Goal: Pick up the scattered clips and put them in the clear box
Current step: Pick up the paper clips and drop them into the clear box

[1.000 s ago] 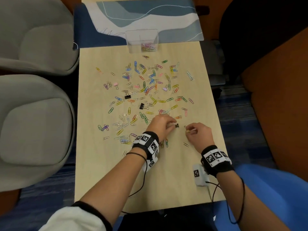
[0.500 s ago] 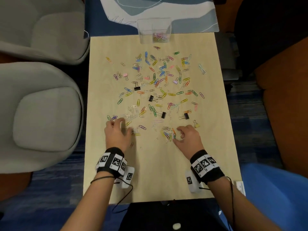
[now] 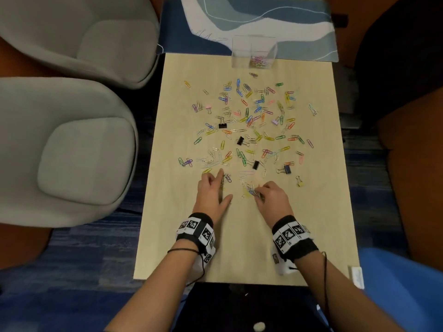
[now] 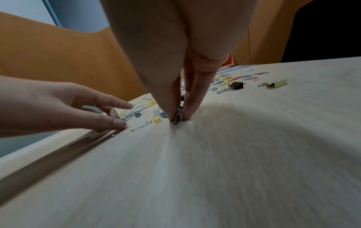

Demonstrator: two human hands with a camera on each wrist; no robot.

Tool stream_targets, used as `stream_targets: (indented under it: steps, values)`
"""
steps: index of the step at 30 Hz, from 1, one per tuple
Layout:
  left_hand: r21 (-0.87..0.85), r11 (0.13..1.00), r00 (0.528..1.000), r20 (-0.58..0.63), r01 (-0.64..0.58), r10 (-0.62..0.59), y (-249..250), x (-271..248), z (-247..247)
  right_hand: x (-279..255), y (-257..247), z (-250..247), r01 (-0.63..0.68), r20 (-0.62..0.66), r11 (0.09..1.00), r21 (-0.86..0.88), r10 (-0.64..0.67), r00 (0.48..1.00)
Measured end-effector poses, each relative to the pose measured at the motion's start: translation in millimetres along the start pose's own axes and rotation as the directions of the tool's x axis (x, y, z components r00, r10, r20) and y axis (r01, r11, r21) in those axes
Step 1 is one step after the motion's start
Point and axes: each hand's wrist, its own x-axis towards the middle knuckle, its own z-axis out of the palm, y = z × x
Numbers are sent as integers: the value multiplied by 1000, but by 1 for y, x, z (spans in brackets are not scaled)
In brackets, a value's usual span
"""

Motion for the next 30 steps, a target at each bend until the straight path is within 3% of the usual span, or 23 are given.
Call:
stream_targets:
  steps: [5, 12, 20, 26, 30]
  values:
    - [108, 991, 996, -34, -76, 80, 10, 14, 2, 4, 1, -6, -22, 32, 1000, 12, 21, 999]
    - [48, 993, 994, 19, -107, 106, 8, 36, -12, 12, 9, -26, -192, 54, 951, 242, 185, 981]
    - [48, 988, 989, 39, -144, 143, 3, 62, -27, 19, 21, -58, -232, 101, 891, 390, 209, 973]
    - [-205, 961, 983, -67, -184, 174, 29, 85, -55, 47, 10, -107, -176, 121, 752, 635, 128, 984]
    - [-373, 901, 974, -132, -219, 182, 60, 118, -82, 87, -10, -153, -74, 18, 649, 757, 93, 996]
